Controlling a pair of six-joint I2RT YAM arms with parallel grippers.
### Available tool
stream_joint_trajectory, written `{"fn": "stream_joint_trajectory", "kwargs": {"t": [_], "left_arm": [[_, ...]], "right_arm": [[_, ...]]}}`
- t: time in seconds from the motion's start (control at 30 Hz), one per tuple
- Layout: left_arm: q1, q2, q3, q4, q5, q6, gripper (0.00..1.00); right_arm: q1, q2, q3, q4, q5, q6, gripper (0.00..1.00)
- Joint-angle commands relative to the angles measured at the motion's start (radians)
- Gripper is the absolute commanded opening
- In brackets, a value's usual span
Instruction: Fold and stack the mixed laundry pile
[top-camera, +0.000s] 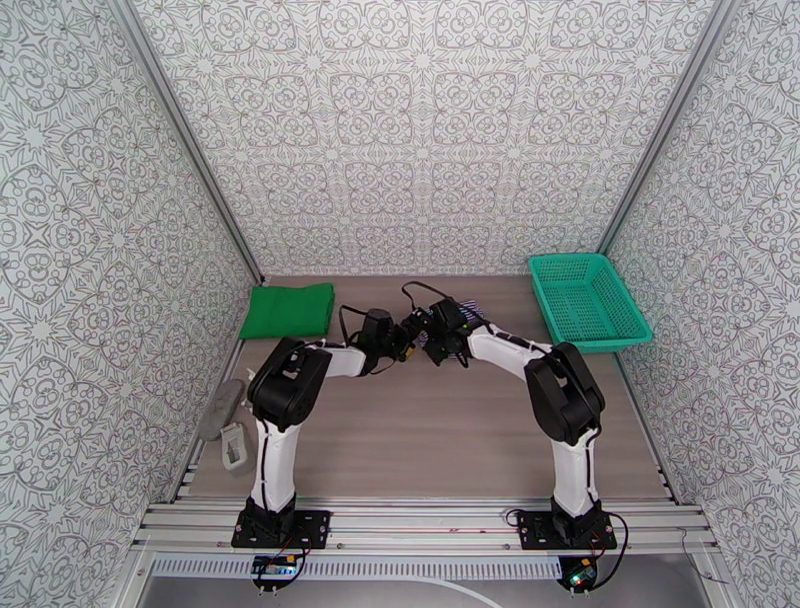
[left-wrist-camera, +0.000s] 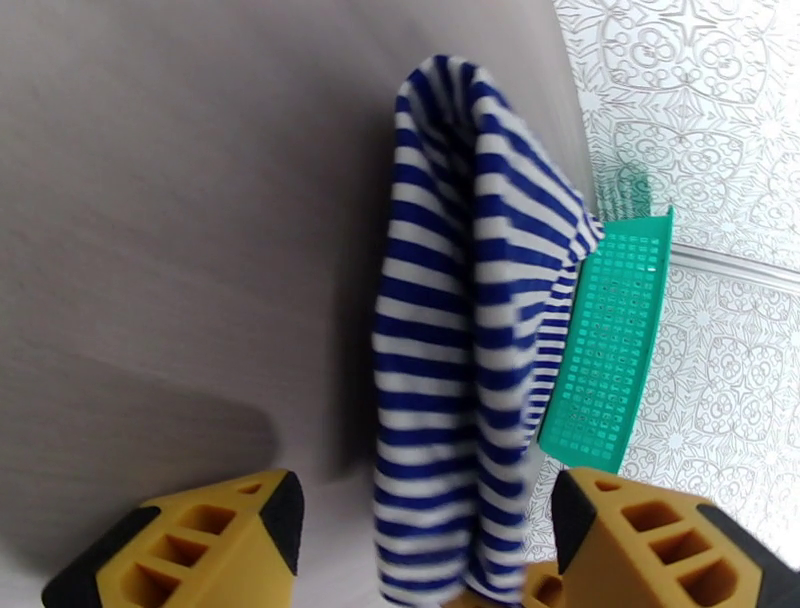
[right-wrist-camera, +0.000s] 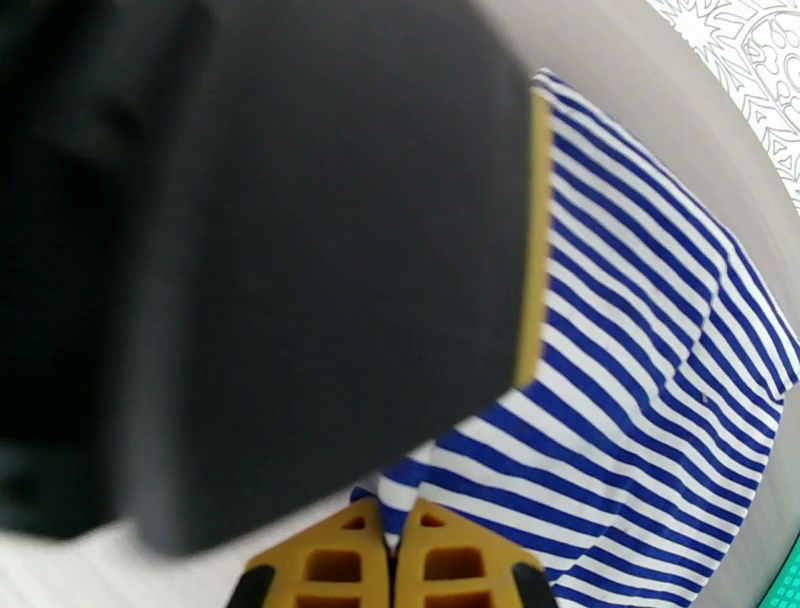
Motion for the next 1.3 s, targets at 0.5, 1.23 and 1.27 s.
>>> {"fn": "stream_joint_trajectory", "kwargs": {"t": [0.5,1.23,1.27], "left_arm": [[-0.042,0.097,0.052,0.115,-0.028,-0.155,0.71],[-0.029,0.108,0.060,0.083,-0.118,-0.028,0.00],[-0.022,0.108,0.057,0.077,-0.109,-0.008,0.00]], "right_arm": [[-0.002,-0.080,-0.049,0.050,-0.067,0.038,0.00],[-0.002,-0.316,-0.295,0.075,-0.038,0.304,0.58],[-0.003,-0.344,-0.313,0.074,-0.035,0.333,0.60]]}}
